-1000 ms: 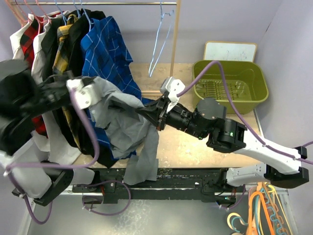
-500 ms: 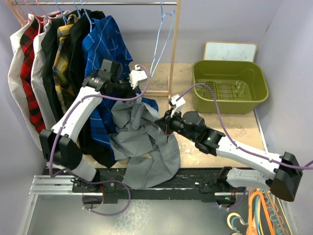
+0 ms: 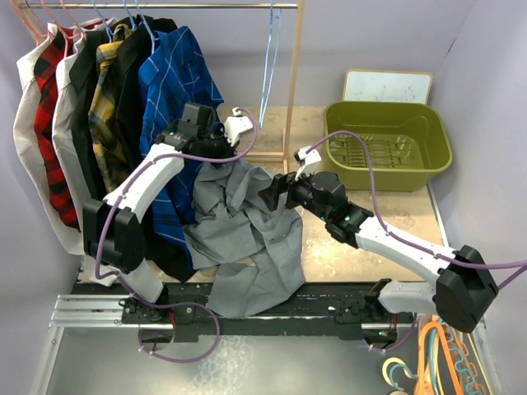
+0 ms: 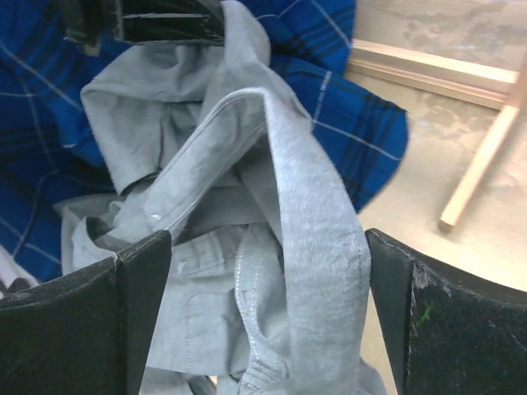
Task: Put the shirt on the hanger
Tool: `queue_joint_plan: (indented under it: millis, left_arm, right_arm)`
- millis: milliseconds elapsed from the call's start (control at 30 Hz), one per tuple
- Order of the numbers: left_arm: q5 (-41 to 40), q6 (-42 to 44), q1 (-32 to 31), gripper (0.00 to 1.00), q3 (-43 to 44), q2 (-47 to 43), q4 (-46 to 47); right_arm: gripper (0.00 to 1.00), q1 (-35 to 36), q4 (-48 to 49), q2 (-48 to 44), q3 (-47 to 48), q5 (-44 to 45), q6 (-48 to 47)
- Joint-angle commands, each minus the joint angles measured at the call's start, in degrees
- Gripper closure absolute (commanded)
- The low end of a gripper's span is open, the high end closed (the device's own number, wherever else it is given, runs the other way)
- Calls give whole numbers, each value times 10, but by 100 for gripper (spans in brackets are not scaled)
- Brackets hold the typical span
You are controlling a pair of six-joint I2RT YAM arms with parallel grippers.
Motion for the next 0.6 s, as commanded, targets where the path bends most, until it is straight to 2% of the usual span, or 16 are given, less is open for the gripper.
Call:
queue_joint_plan:
  millis: [0, 233, 333, 400, 567]
  left_arm:
    - [7, -10, 0, 100, -8, -16, 31]
    - [-5, -34, 0, 99, -14, -19, 36]
    - [-18, -32, 0, 93, -8, -34, 21]
    - [-20, -29, 0, 80, -7, -45, 9]
    - [-26, -28, 0, 78, -12, -60, -10]
  right_arm:
    - [0, -14, -44, -47, 28, 67, -33]
    - [0, -30, -101, -138, 71, 134, -68]
    - [0, -30, -130, -164, 117, 163, -75]
    - [0, -31, -168, -154, 181, 163, -75]
    - [0, -30, -195, -124, 298, 127, -71]
